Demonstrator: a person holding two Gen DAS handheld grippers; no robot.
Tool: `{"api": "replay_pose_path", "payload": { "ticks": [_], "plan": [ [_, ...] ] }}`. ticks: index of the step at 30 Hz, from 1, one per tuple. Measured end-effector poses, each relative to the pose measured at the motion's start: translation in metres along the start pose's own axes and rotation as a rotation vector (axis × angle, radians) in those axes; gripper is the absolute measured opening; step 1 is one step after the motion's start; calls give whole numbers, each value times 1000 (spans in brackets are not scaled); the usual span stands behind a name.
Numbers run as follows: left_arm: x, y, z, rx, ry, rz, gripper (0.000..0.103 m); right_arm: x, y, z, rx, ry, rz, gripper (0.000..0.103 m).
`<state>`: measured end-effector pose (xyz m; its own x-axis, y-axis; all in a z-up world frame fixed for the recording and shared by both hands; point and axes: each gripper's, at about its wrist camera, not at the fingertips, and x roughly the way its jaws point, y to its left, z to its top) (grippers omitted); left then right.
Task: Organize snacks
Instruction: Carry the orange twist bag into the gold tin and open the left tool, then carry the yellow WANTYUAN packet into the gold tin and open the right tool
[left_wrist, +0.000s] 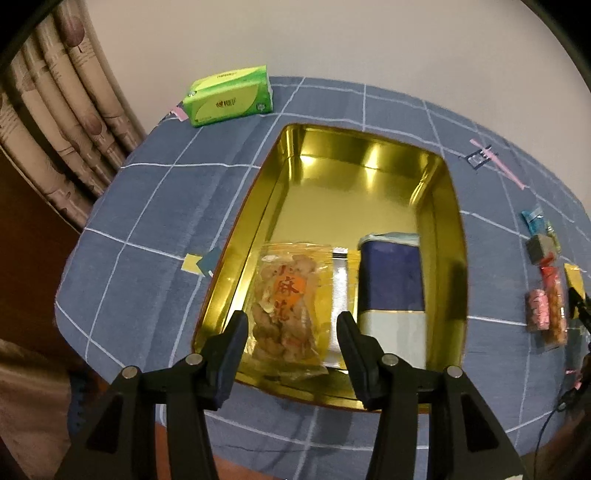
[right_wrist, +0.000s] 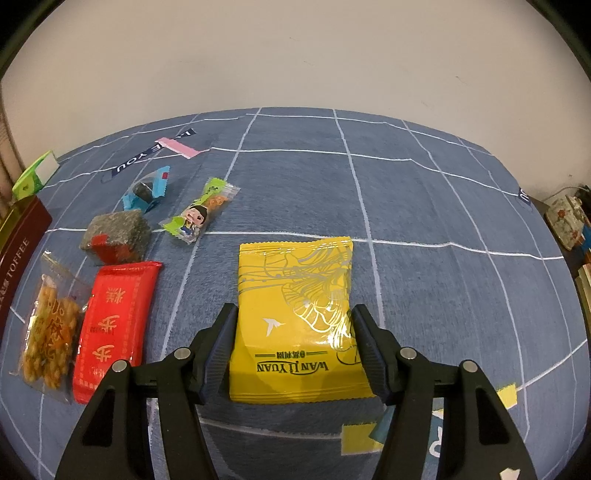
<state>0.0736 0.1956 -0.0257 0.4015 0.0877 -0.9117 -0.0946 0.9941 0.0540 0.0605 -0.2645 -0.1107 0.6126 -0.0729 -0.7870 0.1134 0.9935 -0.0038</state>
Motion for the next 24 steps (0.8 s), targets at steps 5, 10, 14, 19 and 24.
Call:
{"api": "replay_pose_path", "payload": {
  "ticks": [5,10,14,19,24],
  "plan": [
    [-14,-5,-6,13,-52,40,51,0,2,1,18,9,-13,56],
    [-19,-4,-9,12,-78,68,51,0,4,3,44,29,-39,56],
    [-20,2,-14,0,-84,71,51,-3,7,4,64,46,-72,56],
    [-26,10,-16,-26,-108,68,51,-20,9,12,106,34,-77,56],
    [-28,18,-15,-54,-126,83,51,-47,18,26,141,-4,-24,56]
  ]
}}
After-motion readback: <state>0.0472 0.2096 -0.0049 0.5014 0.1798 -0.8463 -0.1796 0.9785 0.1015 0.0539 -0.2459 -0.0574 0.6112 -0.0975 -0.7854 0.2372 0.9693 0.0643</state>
